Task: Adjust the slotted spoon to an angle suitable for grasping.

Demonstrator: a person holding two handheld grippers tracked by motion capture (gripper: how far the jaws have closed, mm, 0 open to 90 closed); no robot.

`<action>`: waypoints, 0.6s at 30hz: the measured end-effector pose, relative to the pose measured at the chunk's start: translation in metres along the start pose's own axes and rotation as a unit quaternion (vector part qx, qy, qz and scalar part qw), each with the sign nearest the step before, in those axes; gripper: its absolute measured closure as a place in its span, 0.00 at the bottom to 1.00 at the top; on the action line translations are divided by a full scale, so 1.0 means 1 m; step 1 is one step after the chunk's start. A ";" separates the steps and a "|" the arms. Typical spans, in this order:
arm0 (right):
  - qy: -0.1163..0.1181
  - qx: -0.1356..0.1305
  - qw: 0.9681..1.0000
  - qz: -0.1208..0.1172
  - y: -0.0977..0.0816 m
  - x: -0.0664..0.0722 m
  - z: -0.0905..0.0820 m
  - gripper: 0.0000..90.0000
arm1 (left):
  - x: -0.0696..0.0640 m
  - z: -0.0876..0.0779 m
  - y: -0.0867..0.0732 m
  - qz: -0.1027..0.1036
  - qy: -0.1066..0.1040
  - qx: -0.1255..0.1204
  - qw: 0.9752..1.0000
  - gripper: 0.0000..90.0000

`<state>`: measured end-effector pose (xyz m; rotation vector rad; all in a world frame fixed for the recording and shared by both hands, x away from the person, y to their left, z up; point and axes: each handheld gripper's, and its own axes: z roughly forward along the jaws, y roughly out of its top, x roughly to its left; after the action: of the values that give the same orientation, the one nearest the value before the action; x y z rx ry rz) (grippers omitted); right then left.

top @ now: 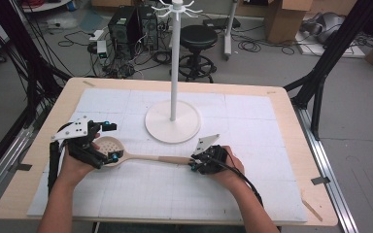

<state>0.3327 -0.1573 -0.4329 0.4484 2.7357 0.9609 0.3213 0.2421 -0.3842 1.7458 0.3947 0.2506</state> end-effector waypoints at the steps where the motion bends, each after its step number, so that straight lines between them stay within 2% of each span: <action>1: 0.002 -0.004 1.000 0.003 -0.001 0.000 -0.001 0.60 | 0.000 0.000 0.000 0.000 0.000 0.001 1.000 0.02; 5: -0.001 -0.038 0.999 0.011 -0.005 0.004 -0.021 0.55 | -0.001 0.002 0.000 0.003 0.000 0.004 1.000 0.02; 10: -0.019 -0.098 0.994 0.034 -0.017 0.002 -0.060 0.47 | -0.002 0.001 0.001 0.003 0.000 0.006 1.000 0.02; 14: -0.031 -0.143 0.987 0.062 -0.033 0.002 -0.088 0.45 | -0.003 0.001 0.001 0.004 0.000 0.003 1.000 0.02; 18: -0.039 -0.190 0.977 0.093 -0.051 0.004 -0.106 0.42 | -0.003 0.003 0.001 0.004 -0.002 0.006 1.000 0.02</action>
<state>0.2869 -0.2544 -0.3841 0.6578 2.3914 1.4429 0.3194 0.2382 -0.3836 1.7605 0.3883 0.2511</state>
